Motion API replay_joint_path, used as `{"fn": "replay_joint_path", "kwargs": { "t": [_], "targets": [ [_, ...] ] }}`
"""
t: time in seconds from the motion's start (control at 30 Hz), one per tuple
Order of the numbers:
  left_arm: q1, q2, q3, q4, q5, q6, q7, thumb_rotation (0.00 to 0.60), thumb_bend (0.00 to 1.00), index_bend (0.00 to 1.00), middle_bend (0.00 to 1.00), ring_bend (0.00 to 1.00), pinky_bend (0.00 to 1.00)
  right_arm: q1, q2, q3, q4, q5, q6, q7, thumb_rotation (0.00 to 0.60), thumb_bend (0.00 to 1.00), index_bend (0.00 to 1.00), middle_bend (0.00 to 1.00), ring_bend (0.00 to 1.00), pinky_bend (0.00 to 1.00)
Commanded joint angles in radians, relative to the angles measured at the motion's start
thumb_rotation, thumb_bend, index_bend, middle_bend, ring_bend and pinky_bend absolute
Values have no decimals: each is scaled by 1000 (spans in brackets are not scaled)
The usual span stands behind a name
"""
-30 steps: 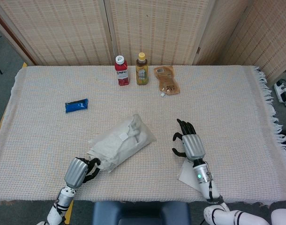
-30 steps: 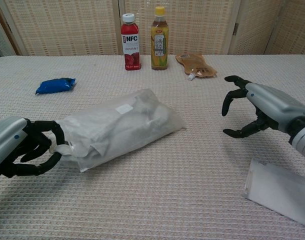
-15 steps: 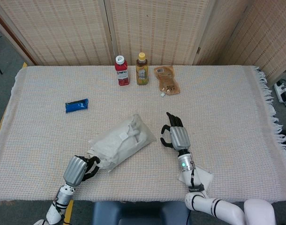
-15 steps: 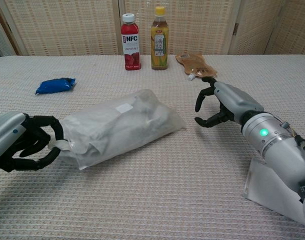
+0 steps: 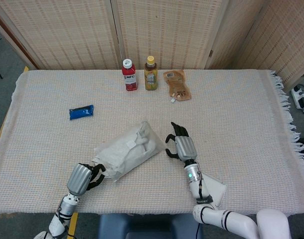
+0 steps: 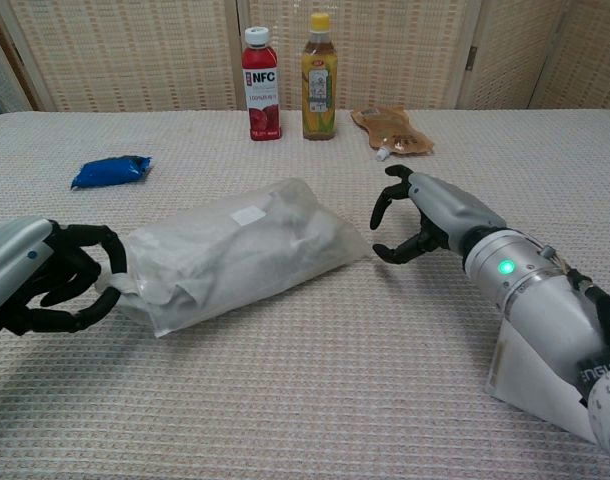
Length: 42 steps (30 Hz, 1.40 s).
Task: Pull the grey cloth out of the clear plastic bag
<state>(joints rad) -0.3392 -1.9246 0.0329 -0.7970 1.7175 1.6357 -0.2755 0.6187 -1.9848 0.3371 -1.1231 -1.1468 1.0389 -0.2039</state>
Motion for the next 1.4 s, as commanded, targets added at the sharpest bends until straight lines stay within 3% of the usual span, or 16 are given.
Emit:
{"fn": "replay_joint_path", "kwargs": {
  "t": [0.03, 0.47, 0.87, 1.4],
  "targets": [
    [0, 0, 0, 1, -1, -1, 1, 600, 562, 706, 1000, 1000, 1000, 4, -5, -6, 1, 7, -5, -5, 600, 297, 449, 0, 0, 0],
    [-6, -1, -2, 8, -3, -3, -2, 600, 561, 710, 1000, 1000, 1000, 59, -80, 12, 107, 8, -9, 29, 600, 310, 452, 0, 0, 0],
    [-11, 1, -7, 12, -9, -6, -7, 600, 562, 711, 1000, 1000, 1000, 89, -135, 19, 188, 0, 5, 48, 600, 373, 548, 1, 0, 0],
    [-17, 14, -19, 17, -18, -3, -17, 600, 569, 711, 1000, 1000, 1000, 86, -122, 18, 198, 2, 19, 31, 600, 482, 603, 33, 0, 0]
  ]
}}
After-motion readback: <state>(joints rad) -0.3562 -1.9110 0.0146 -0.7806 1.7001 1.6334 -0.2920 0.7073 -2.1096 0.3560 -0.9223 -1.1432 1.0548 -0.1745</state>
